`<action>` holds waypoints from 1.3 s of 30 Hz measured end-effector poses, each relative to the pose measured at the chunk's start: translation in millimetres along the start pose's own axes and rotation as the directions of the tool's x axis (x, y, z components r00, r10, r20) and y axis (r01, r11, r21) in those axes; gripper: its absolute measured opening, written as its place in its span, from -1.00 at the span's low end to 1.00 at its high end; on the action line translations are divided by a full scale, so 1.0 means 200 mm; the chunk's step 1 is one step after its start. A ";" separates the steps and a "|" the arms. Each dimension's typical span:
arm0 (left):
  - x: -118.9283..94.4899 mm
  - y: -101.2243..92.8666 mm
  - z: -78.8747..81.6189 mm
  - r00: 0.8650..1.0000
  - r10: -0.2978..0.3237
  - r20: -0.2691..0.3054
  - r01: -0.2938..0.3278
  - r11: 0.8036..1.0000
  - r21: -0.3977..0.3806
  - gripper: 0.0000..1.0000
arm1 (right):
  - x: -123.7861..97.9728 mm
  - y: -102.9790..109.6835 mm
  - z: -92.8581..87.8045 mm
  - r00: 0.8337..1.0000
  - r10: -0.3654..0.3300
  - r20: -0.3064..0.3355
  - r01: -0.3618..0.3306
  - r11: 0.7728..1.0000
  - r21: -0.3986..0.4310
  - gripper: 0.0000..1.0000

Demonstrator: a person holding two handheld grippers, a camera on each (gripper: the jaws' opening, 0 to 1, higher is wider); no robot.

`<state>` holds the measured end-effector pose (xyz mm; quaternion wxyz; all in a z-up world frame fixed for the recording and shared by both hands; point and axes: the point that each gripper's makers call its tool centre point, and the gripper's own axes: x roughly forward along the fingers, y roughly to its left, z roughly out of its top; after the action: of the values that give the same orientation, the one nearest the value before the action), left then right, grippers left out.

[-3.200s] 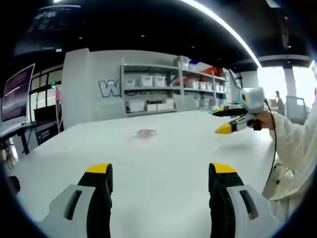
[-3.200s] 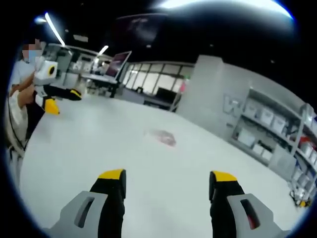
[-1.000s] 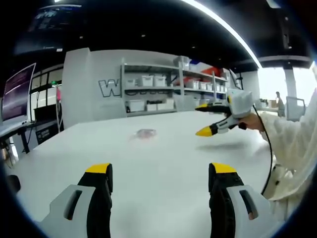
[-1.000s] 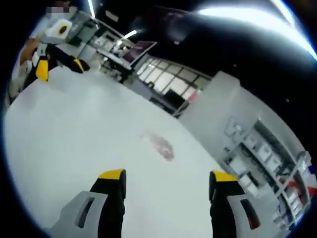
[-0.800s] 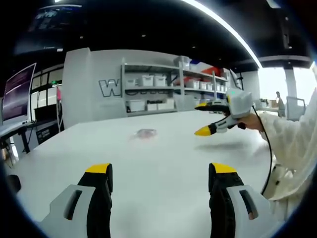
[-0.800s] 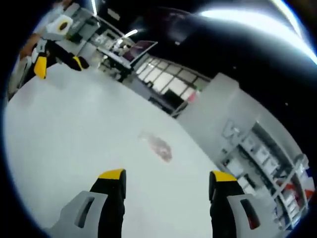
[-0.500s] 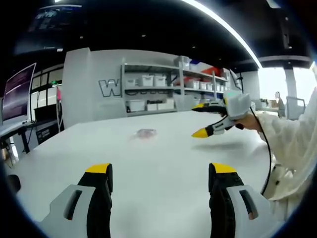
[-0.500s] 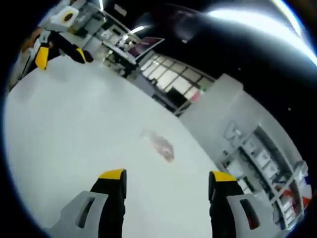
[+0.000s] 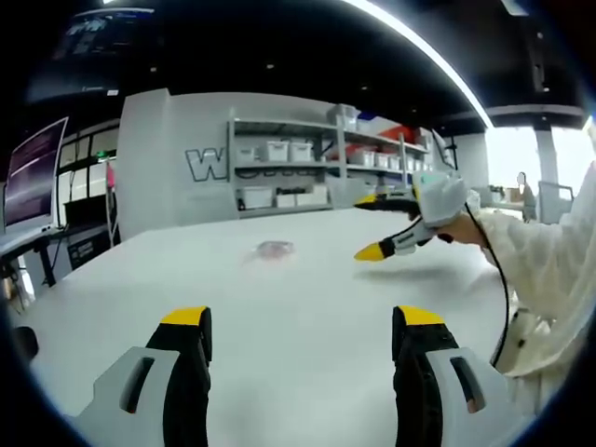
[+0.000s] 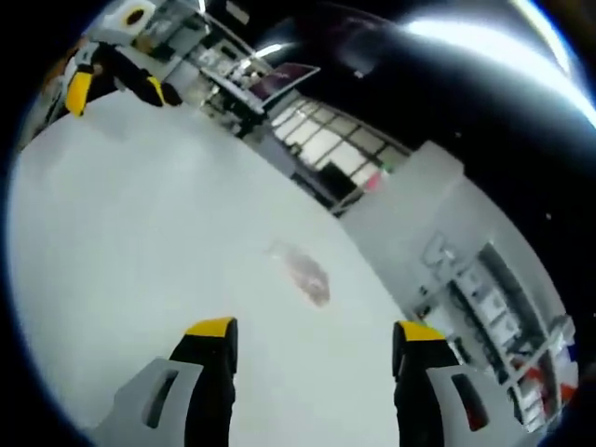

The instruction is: Open the resealable bag by pulling the two sides of the seal apart until the entire bag opening is separated and visibly accessible.

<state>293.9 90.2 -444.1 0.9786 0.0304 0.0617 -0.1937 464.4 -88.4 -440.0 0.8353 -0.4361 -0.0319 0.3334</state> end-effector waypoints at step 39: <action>-0.01 0.00 0.01 1.000 -0.002 0.004 0.002 1.000 0.000 0.57 | 0.21 -0.04 0.04 0.998 -0.061 -0.031 0.050 0.959 -0.280 0.38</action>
<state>292.0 90.3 -441.1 0.9786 0.0301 0.0596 -0.1945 497.6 -60.8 -438.9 0.7748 -0.5550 -0.0743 0.2934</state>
